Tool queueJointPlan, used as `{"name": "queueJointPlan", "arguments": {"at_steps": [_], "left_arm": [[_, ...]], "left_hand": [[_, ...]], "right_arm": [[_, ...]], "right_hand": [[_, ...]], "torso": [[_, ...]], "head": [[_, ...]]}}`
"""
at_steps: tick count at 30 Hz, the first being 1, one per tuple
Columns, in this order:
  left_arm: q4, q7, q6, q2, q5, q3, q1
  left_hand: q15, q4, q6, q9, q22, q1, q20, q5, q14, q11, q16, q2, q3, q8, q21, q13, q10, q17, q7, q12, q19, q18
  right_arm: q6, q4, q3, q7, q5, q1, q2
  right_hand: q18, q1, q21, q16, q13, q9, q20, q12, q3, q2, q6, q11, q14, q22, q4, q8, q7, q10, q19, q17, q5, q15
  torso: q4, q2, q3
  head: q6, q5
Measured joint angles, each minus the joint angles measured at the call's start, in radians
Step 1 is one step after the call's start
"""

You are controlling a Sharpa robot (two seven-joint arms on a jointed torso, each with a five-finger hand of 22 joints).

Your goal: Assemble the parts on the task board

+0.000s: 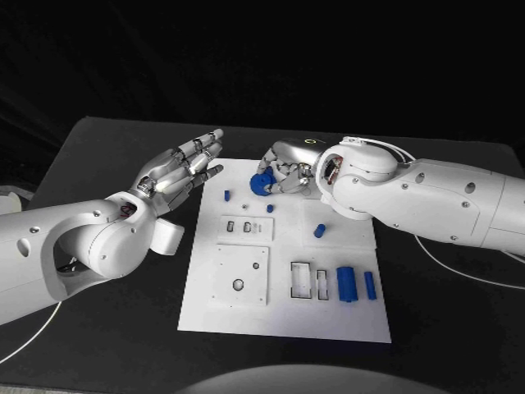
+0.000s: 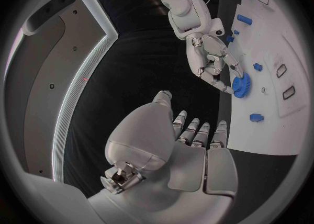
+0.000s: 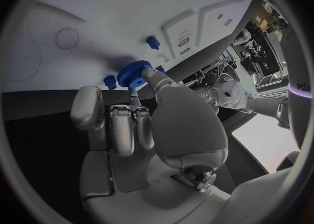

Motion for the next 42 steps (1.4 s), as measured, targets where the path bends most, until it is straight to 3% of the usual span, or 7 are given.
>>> {"name": "queueJointPlan", "arguments": {"at_steps": [5,10,28,32,34,38,42], "left_arm": [[0.0,0.0,0.0,0.0,0.0,0.0,0.0],[-0.001,0.0,0.0,0.0,0.0,0.0,0.0],[-0.001,-0.001,0.002,0.001,0.0,0.0,0.0],[0.001,-0.001,0.002,-0.005,0.0,0.0,0.0],[0.002,-0.001,0.002,-0.009,0.0,0.0,0.0],[0.005,-0.001,0.002,-0.016,0.0,0.0,0.0],[0.008,-0.002,0.002,-0.018,0.0,0.0,0.0]], "left_hand": [[0.0,0.0,-0.004,0.0,0.0,0.0,0.004,0.0,0.0,0.0,0.004,0.0,0.0,0.0,0.0,0.0,0.0,0.001,0.004,0.0,0.004,0.0],[0.0,0.0,-0.004,0.0,0.0,0.0,0.004,0.0,0.0,0.0,0.004,0.0,0.0,0.0,0.0,0.0,0.0,0.001,0.004,0.0,0.004,0.0],[0.0,0.0,0.0,0.0,0.0,0.0,0.004,0.0,0.0,0.0,0.004,0.0,0.0,0.0,0.0,0.0,0.0,0.001,0.007,0.0,0.004,0.0],[0.004,-0.003,0.0,0.0,0.0,0.0,0.004,0.0,0.004,0.0,0.004,0.0,0.003,0.0,0.0,0.0,0.0,0.001,0.007,0.0,0.004,0.0],[0.004,-0.003,0.0,0.0,0.0,0.0,0.004,0.0,0.004,0.0,0.004,0.0,0.003,0.0,0.0,0.0,0.0,0.001,0.007,0.0,0.004,0.0],[0.004,-0.003,0.0,0.0,0.0,0.0,0.004,0.0,0.004,0.0,0.004,0.0,0.003,0.0,0.0,0.0,0.0,0.001,0.007,0.0,0.004,0.0],[0.004,-0.003,0.0,0.0,0.0,0.001,0.004,0.0,0.004,0.0,0.004,-0.001,0.003,0.0,0.0,0.001,0.0,0.002,0.007,0.0,0.004,0.0]], "right_arm": [[0.001,-0.002,0.0,-0.004,0.004,0.0,0.0],[0.001,-0.002,-0.001,-0.009,0.009,-0.001,0.0],[-0.004,0.005,-0.001,-0.014,0.03,-0.001,-0.016],[-0.023,0.033,-0.001,-0.011,0.03,0.002,-0.055],[-0.033,0.053,-0.001,-0.011,0.029,0.007,-0.082],[-0.055,0.112,0.0,-0.011,0.023,0.025,-0.168],[-0.071,0.155,0.0,-0.013,0.013,0.032,-0.24]], "right_hand": [[0.0,0.001,-0.019,-0.006,0.0,-0.033,-0.005,-0.01,0.017,0.0,-0.058,-0.01,-0.001,0.0,-0.002,-0.006,-0.009,0.002,-0.005,0.0,0.0,-0.001],[0.0,0.015,-0.031,-0.011,0.0,-0.052,-0.009,-0.02,0.047,0.01,-0.077,-0.01,0.0,0.0,-0.01,-0.006,-0.016,0.002,-0.009,0.0,0.045,-0.008],[0.0,0.018,-0.041,-0.015,0.0,-0.063,-0.009,-0.028,0.064,0.012,-0.082,-0.01,0.0,0.0,-0.02,-0.001,-0.008,0.002,-0.016,0.0,0.05,-0.008],[0.0,0.017,-0.021,-0.004,0.0,-0.062,-0.005,-0.014,0.064,0.012,-0.041,-0.01,0.0,0.0,-0.02,0.022,0.0,0.001,-0.004,0.0,-0.011,-0.008],[0.0,0.006,-0.01,0.001,0.0,-0.06,-0.005,-0.004,0.054,0.001,-0.019,-0.01,0.0,0.0,-0.011,0.033,0.0,0.001,0.003,0.0,-0.052,-0.008],[0.0,0.0,0.021,0.024,0.0,-0.044,-0.005,0.0,0.028,-0.005,0.033,-0.01,0.0,0.0,-0.012,0.064,0.001,0.002,0.028,0.0,-0.116,-0.008],[0.0,-0.005,0.061,0.052,0.0,-0.037,-0.006,0.0,0.008,-0.011,0.04,-0.01,0.0,0.0,-0.004,0.074,-0.003,0.002,0.054,0.0,-0.154,-0.008]], "torso": [[-0.0003,0.0,0.0001],[-0.0006,0.0,0.0001],[-0.0006,0.0,0.0],[-0.0006,0.0,-0.0005],[-0.0006,0.0,-0.0006],[-0.0003,0.0,-0.0005],[-0.0006,0.0,-0.0006]], "head": [[-0.001,0.0],[-0.003,0.0],[-0.007,0.001],[-0.003,0.005],[-0.002,0.007],[-0.006,0.008],[-0.007,0.011]]}}
